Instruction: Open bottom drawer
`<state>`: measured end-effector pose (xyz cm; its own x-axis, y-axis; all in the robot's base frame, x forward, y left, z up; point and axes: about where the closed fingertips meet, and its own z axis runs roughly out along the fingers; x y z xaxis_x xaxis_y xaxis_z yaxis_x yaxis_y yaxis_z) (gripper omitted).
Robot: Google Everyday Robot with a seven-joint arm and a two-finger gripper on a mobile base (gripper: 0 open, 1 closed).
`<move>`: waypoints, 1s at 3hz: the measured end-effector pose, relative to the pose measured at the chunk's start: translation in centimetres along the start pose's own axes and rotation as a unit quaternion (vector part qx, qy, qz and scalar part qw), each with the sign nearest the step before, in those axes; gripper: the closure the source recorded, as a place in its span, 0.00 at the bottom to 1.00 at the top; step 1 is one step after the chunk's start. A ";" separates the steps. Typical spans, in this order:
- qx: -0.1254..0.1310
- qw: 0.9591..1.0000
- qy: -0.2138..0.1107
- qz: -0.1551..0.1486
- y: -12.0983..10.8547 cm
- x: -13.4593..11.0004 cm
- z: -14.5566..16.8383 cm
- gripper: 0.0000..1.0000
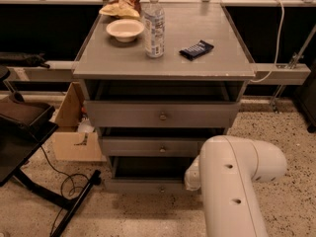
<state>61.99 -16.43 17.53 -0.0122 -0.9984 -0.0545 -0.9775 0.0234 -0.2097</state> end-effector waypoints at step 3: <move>0.000 1.000 0.000 0.000 0.0 0.0 0.0 0.38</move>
Offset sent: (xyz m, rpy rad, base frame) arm 0.0000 0.0000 0.0000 0.0000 0.0000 0.0000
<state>61.99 -16.42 17.52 -0.0121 -0.9984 -0.0545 -0.9775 0.0233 -0.2096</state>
